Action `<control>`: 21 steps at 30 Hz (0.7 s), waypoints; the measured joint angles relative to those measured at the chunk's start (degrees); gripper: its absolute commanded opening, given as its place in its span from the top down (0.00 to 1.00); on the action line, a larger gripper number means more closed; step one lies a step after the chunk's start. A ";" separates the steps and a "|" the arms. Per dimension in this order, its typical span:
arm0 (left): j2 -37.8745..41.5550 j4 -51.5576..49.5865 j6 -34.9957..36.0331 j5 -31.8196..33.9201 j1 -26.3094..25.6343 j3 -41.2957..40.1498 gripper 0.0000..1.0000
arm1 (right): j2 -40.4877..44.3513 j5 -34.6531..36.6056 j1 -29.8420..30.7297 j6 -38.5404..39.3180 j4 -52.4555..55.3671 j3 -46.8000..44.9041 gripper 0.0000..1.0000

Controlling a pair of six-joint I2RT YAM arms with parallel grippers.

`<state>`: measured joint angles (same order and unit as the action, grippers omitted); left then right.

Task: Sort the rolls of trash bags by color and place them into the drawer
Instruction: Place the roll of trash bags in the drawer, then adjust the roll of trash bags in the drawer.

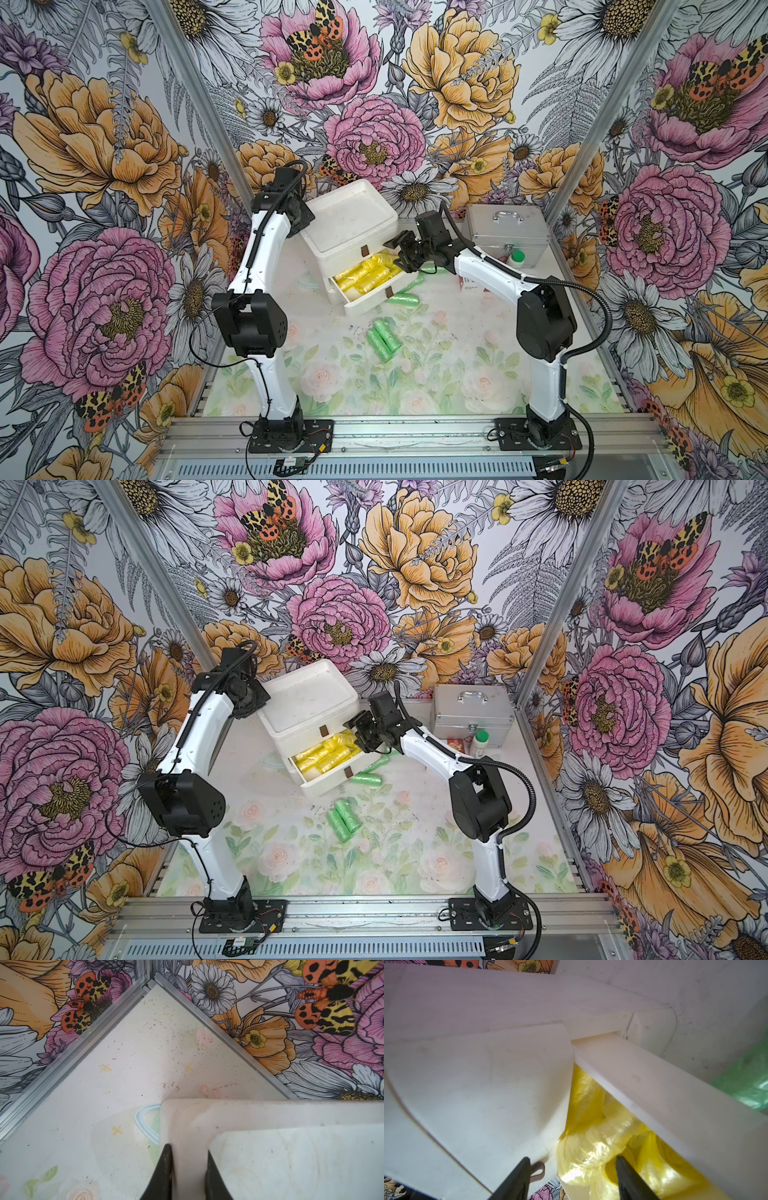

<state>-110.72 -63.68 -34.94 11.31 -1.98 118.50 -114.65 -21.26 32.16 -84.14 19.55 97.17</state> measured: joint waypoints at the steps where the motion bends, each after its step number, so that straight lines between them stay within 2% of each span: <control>1: 0.00 -0.02 0.00 0.00 0.00 0.00 1.00 | 0.22 0.00 0.00 0.04 -0.04 0.35 0.48; 5: -0.04 -0.11 0.00 0.00 0.00 0.11 1.00 | 0.98 0.17 0.02 0.17 -0.11 1.55 0.70; 8: -0.04 -0.13 0.00 0.00 0.00 0.15 1.00 | 1.07 0.31 0.09 0.15 -0.13 2.08 0.80; 14: -0.15 -0.33 0.00 0.00 -0.04 0.33 1.00 | 0.26 0.35 0.66 -0.31 -0.20 3.50 0.85; 21: -0.26 -0.44 0.00 0.00 -0.04 0.48 1.00 | -3.32 -0.63 2.29 -0.90 -1.33 4.61 0.86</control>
<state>-110.98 -64.12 -34.94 11.31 -2.02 118.98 -117.97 -21.89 34.46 -85.03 18.22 101.78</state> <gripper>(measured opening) 0.193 0.141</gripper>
